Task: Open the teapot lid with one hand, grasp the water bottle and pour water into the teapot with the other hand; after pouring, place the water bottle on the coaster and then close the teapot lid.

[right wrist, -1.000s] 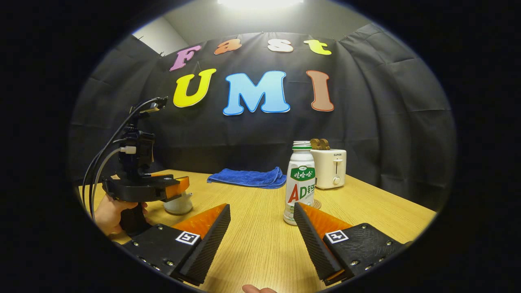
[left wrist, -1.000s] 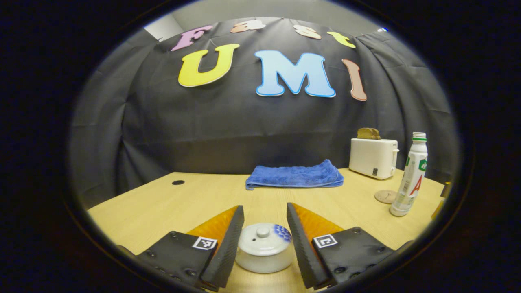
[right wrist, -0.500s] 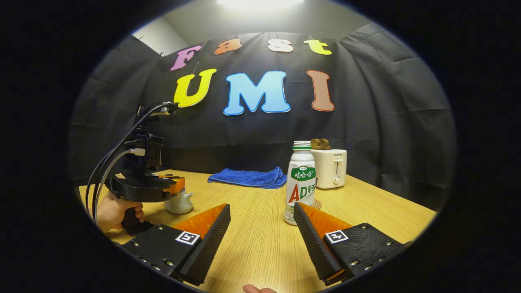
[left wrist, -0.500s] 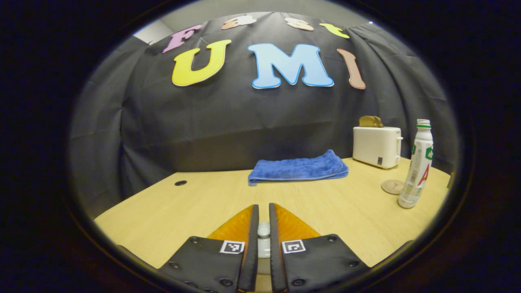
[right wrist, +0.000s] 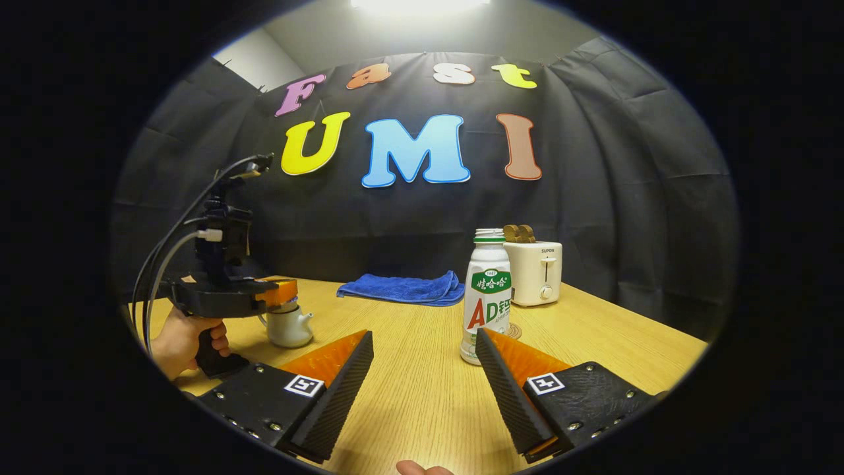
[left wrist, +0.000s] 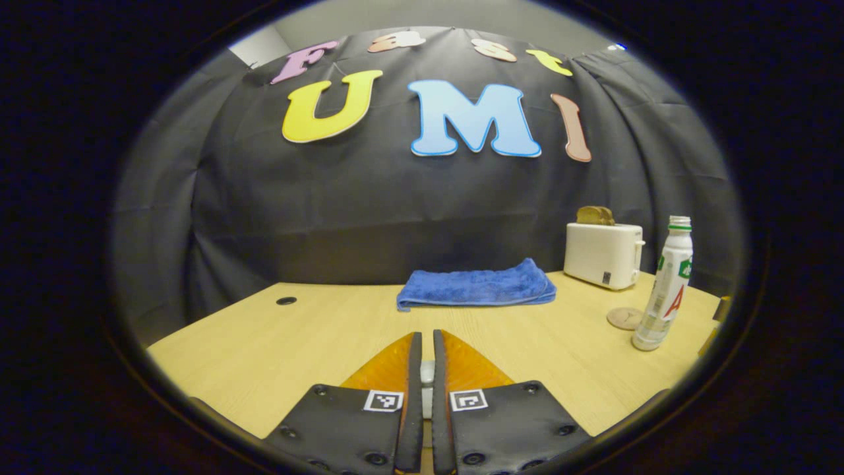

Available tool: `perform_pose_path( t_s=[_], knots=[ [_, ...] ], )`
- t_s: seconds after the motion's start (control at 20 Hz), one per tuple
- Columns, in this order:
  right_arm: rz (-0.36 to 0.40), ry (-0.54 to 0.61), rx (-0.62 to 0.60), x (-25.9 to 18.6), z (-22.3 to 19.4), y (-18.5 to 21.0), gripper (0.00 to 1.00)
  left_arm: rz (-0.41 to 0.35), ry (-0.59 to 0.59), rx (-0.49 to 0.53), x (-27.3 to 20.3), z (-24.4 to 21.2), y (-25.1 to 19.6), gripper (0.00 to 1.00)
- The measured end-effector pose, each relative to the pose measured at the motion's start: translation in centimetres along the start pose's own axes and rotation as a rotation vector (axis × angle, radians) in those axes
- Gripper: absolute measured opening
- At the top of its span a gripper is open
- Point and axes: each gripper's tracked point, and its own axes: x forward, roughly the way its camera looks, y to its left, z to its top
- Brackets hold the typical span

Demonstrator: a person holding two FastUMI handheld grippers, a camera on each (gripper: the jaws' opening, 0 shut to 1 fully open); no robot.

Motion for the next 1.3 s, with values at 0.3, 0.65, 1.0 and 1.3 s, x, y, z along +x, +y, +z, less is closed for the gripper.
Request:
perform_pose_path(
  t_s=[0.3,0.65,1.0,1.3],
  knots=[
    [-0.070,-0.090,-0.026,0.3,2.4,-3.3,0.96,-0.044,-0.044,0.018,-1.2,0.9,-1.4,0.17],
    [-0.109,-0.019,-0.047,4.5,3.0,-8.3,0.96,-0.075,-0.083,0.014,-2.2,2.0,-2.1,0.17],
    [-0.088,0.057,-0.097,9.3,1.6,-9.6,0.96,-0.095,-0.090,0.012,-2.4,2.3,-2.4,0.12],
    [-0.048,0.093,-0.118,12.6,0.7,-9.1,0.95,-0.102,-0.095,0.006,-2.6,2.3,-2.3,0.12]
  ],
)
